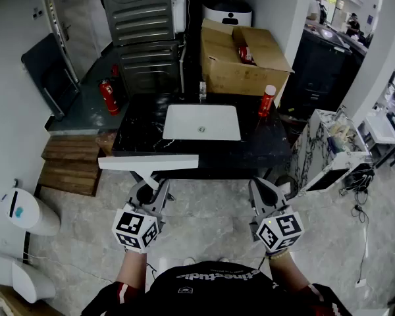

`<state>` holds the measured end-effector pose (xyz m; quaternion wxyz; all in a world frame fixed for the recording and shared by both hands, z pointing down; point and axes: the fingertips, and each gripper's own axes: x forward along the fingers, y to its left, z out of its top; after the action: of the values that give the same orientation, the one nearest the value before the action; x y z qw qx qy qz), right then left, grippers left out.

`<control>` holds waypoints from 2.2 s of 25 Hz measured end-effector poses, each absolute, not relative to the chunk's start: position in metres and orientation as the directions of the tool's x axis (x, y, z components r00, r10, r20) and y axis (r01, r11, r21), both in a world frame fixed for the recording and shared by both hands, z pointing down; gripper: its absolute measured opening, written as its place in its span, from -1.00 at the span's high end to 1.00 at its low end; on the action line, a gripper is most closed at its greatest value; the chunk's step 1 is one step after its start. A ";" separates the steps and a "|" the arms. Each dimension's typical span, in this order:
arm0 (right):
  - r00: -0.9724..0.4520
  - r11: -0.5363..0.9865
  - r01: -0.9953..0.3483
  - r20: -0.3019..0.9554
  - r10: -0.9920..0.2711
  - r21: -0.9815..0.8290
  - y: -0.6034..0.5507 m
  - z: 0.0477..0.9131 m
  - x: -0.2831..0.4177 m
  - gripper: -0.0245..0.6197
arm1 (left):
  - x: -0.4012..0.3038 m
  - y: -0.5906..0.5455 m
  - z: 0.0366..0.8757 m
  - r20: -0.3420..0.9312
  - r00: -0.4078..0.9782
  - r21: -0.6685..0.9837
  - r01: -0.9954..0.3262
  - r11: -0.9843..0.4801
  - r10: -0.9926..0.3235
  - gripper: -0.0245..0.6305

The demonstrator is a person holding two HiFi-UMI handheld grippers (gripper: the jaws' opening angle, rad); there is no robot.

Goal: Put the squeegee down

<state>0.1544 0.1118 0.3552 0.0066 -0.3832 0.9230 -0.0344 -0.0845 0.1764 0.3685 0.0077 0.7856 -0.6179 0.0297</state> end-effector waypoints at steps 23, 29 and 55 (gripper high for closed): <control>-0.670 0.666 -0.741 0.038 -0.741 -0.082 0.104 0.364 0.124 0.80 | -0.124 0.170 0.374 0.057 0.244 -0.010 -0.970 -0.245 -0.968 0.66; -0.657 0.654 -0.753 0.039 -0.753 -0.070 0.108 0.367 0.097 0.80 | -0.153 0.167 0.382 0.049 0.256 -0.007 -0.967 -0.256 -0.966 0.66; -0.712 0.708 -0.702 0.039 -0.702 -0.073 -0.249 0.380 0.073 0.80 | -0.149 -0.180 0.405 0.127 0.283 0.018 -0.959 -0.283 -0.951 0.66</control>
<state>0.0730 -0.2492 0.3798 -0.0043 -0.3798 0.9242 -0.0412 -0.1486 -0.1796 0.4046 0.0452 0.7995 -0.5972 0.0455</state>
